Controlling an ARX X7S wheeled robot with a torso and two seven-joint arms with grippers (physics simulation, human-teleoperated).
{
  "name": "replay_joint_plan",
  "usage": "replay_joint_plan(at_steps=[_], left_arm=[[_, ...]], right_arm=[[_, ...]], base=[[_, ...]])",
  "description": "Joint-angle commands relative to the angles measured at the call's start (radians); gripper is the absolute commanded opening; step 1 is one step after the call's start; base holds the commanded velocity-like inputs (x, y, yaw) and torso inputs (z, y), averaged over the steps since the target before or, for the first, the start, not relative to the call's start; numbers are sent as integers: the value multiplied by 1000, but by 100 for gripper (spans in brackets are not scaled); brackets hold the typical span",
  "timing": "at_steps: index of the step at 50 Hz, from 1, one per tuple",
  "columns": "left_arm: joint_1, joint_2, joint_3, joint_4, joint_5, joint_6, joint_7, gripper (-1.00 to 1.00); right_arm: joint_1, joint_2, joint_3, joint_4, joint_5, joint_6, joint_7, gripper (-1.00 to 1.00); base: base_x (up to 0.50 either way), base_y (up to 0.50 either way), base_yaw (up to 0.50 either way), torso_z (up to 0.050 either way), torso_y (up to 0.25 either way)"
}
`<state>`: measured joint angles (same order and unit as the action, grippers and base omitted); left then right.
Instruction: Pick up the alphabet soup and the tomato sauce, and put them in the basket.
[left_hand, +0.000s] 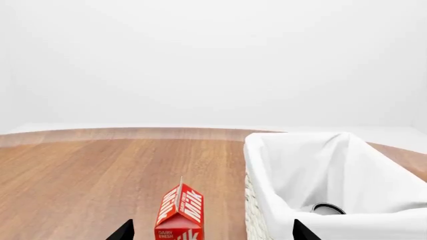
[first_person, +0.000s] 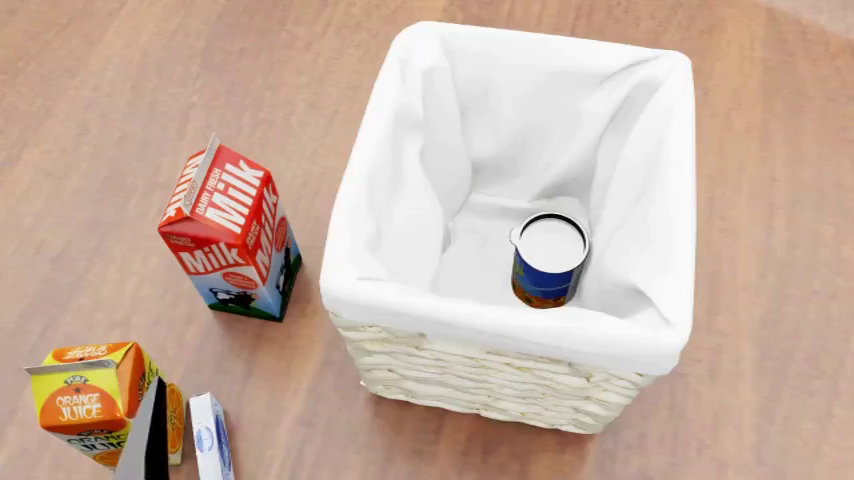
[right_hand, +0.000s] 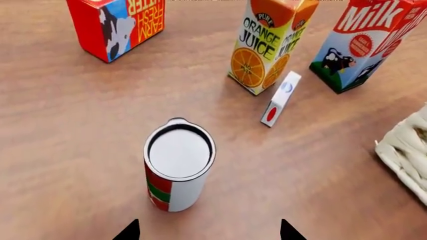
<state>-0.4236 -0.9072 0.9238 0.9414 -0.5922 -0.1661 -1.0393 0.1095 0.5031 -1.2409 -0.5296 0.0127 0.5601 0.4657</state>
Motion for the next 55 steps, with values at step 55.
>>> replay_joint_plan(at_steps=[55], left_arm=[[-2, -13, -3, -1, -6, 17, -2, 100]], right_arm=[[106, -151, 17, 230, 75, -95, -108, 100]], base=[[0, 0, 0, 0, 0]])
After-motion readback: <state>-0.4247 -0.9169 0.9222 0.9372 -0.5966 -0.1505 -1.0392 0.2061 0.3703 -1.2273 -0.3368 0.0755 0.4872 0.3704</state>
